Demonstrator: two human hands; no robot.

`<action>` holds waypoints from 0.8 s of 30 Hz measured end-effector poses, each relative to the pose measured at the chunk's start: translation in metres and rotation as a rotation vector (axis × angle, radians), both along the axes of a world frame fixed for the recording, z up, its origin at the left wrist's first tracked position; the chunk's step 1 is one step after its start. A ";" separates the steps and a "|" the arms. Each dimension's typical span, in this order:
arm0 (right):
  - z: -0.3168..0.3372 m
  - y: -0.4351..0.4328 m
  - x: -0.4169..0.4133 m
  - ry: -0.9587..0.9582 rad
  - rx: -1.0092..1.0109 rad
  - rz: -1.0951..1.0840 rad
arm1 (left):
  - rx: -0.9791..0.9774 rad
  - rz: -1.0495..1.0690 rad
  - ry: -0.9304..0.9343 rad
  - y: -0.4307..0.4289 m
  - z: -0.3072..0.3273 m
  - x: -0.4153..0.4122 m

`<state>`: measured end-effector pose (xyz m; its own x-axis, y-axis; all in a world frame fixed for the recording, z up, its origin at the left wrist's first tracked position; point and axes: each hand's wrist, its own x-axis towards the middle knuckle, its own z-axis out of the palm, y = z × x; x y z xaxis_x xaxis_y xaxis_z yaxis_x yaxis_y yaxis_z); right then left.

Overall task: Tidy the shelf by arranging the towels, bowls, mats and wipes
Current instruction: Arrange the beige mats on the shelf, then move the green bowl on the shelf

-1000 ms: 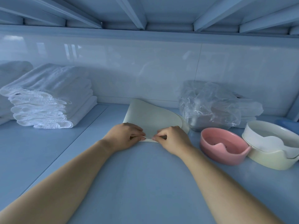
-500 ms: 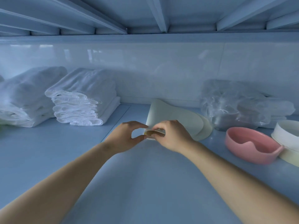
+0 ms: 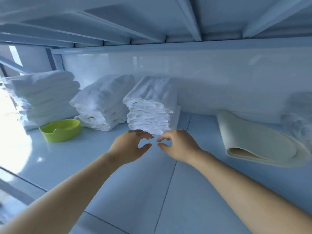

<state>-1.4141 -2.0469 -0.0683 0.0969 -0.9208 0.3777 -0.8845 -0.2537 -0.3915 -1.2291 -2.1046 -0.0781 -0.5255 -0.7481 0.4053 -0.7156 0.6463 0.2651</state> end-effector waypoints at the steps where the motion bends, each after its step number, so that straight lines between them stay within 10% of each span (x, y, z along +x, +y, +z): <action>1: 0.000 -0.008 0.017 0.005 0.006 0.024 | -0.006 0.020 -0.012 -0.004 0.000 0.018; 24: -0.044 -0.116 0.210 -0.065 -0.053 0.181 | -0.390 0.249 0.067 -0.112 -0.030 0.237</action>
<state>-1.2045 -2.1633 -0.1119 0.2326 -0.8692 0.4364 -0.7960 -0.4280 -0.4281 -0.9919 -2.2167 -0.1080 -0.3121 -0.6332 0.7082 -0.8510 0.5178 0.0879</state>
